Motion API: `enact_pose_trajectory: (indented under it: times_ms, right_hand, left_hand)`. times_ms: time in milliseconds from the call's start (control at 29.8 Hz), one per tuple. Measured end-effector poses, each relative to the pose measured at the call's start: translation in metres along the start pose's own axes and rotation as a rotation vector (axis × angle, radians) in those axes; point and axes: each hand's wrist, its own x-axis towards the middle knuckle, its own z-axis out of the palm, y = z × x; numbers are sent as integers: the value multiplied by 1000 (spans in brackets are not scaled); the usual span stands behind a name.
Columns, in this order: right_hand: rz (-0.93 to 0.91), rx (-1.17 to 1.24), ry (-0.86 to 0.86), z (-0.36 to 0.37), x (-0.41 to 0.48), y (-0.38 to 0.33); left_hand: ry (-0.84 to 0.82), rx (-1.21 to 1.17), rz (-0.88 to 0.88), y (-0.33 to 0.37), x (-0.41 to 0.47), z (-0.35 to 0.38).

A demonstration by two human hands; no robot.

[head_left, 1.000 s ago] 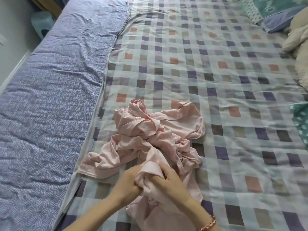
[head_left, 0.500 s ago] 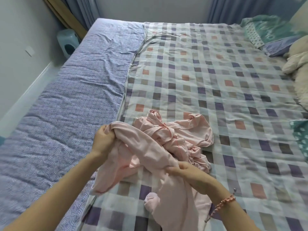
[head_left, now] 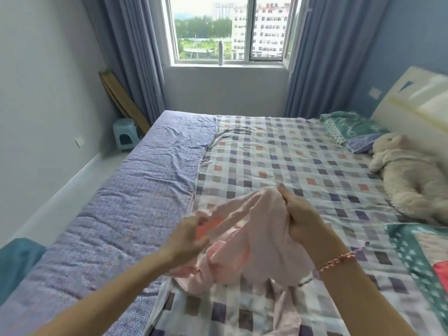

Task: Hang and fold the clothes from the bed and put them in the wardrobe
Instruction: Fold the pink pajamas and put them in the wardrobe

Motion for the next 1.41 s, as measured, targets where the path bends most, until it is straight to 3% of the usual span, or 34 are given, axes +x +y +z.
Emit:
enact_pose_trajectory:
  times_ms: [67, 101, 134, 269, 336, 504, 604, 672, 739, 839, 907, 974, 1007, 1108, 1175, 1242, 1309, 1410]
  right_hand:
    - [17, 110, -16, 21, -21, -26]
    - [1, 131, -29, 31, -32, -37]
    - [-18, 142, -40, 41, -35, -43]
    - [-219, 223, -147, 58, -67, -88]
    - [-335, 236, -147, 43, -72, -111]
    - [-391, -370, -186, 7, -97, -89]
    - [-818, -1136, -268, 4, -115, -29]
    - [-1015, -1371, -295, 8, -122, -4]
    - [-997, -1194, -470, 11, -130, -1]
    - [-555, -785, -679, 5, -151, -21]
    - [-517, -957, -498, 9, -150, -23]
    - [-651, -1198, -242, 19, -134, -18]
    - [-713, -1177, -145, 25, -124, -17]
    - [-667, -904, 26, 24, -92, -35]
    - [-559, -720, -1, 22, -85, -57]
    - [-535, -705, -117, 29, -90, -73]
    - [-549, -797, -222, 41, -94, -84]
    - [-643, -902, -212, 55, -99, -99]
  left_hand:
    - [-337, -230, 89, 36, -35, 15]
    - [-388, -356, 114, 52, -47, 20]
    - [-375, -500, 111, 63, -53, 31]
    - [73, -990, -166, 84, -46, 11]
    - [56, -1037, -196, 87, -44, -18]
    - [37, -1069, -225, 103, -29, -74]
    - [51, -936, -309, 110, -5, -83]
    - [-16, -907, -350, 114, 1, -77]
    - [-109, -973, -367, 119, -2, -70]
    - [-172, -966, -391, 113, -1, -64]
    - [-113, -937, -399, 109, 8, -64]
    - [-97, -1004, -477, 111, 13, -61]
    - [-131, -1031, -507, 112, 10, -62]
    - [-237, -998, -381, 121, 2, -72]
    - [-181, -694, -211, 125, -3, -85]
    - [-30, -424, 81, 131, -7, -97]
    - [52, -390, 360, 140, -8, -108]
    - [122, -276, 479, 147, 5, -125]
